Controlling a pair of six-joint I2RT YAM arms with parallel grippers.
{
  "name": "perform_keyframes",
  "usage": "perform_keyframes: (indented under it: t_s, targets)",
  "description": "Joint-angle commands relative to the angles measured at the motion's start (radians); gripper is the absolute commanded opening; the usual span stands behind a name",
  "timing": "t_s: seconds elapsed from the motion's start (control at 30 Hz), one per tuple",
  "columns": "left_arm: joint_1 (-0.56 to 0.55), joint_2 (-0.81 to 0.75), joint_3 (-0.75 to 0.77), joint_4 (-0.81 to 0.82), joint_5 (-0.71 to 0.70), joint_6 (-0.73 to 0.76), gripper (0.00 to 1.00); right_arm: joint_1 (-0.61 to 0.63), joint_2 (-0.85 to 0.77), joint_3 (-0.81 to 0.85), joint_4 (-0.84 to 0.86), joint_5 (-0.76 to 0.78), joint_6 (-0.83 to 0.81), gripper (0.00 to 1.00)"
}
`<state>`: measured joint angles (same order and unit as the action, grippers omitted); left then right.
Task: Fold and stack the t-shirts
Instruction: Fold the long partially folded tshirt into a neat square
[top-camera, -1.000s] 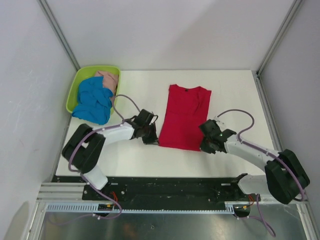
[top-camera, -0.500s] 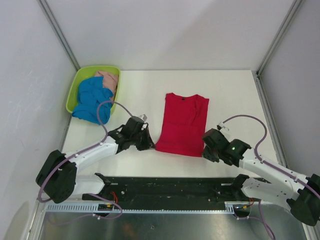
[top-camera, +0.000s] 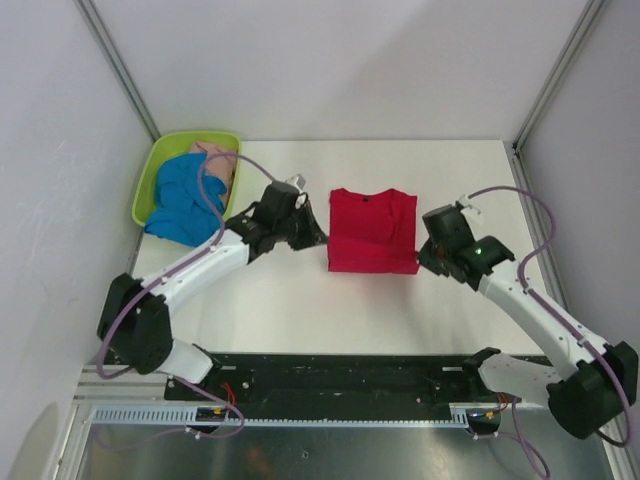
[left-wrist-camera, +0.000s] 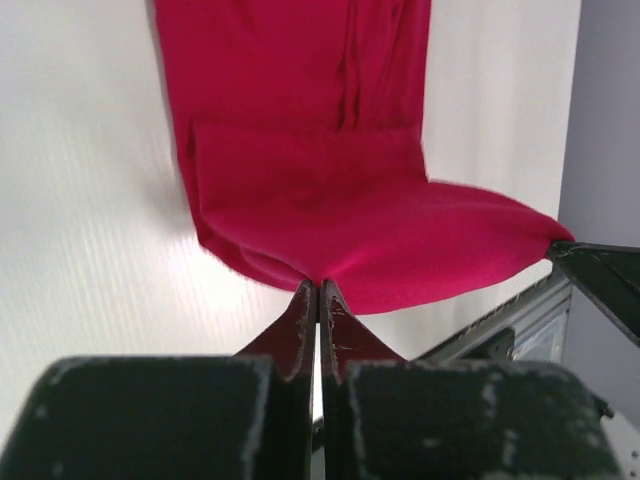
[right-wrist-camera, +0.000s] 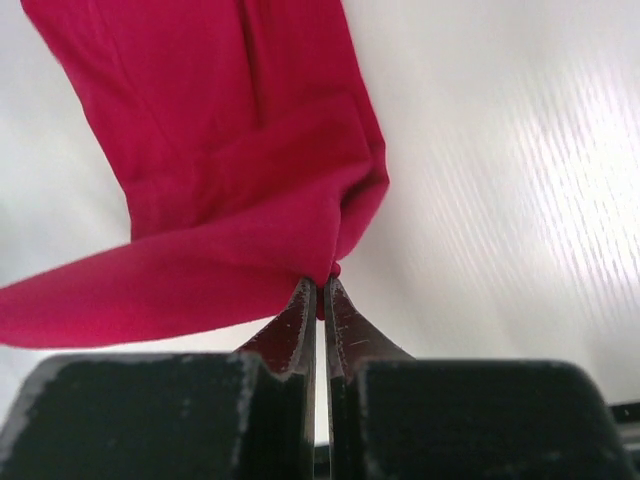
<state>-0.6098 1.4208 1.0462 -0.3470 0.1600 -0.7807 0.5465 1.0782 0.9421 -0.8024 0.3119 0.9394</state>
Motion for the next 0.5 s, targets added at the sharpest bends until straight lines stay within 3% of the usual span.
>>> perform_keyframes:
  t_s: [0.0, 0.23, 0.47]
  targets:
    - [0.038, 0.113, 0.168, 0.006, -0.032, 0.052, 0.0, -0.118, 0.095, 0.104, 0.137, -0.037, -0.152, 0.0]
    - [0.104, 0.353, 0.454, 0.007, -0.05, 0.065, 0.0, -0.283, 0.32, 0.23, 0.357, -0.129, -0.255, 0.0]
    - [0.146, 0.574, 0.689, 0.007, -0.075, 0.064, 0.0, -0.357, 0.586, 0.37, 0.56, -0.207, -0.298, 0.0]
